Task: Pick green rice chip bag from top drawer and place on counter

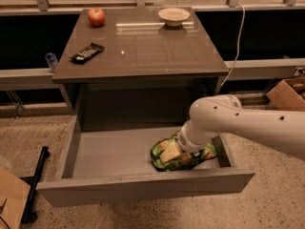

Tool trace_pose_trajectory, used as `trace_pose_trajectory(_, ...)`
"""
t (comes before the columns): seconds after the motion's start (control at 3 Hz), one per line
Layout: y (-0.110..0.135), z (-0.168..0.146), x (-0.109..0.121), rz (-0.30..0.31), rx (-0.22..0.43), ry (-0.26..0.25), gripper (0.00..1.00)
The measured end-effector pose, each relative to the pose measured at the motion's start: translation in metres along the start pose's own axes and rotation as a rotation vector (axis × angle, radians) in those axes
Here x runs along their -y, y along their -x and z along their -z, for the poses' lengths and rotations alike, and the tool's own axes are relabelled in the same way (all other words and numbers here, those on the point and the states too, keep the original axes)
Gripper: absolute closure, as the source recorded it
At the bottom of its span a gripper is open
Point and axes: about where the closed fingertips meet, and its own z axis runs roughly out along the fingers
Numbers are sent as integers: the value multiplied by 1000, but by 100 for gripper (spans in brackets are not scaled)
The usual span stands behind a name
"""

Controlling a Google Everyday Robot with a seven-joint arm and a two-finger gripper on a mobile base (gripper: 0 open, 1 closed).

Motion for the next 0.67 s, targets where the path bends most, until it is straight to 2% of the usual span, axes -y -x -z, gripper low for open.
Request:
trace_pose_trajectory(0.33, 0, 0, 0, 0, 0, 0, 98)
trace_pose_trajectory(0.67, 0, 0, 0, 0, 0, 0, 76)
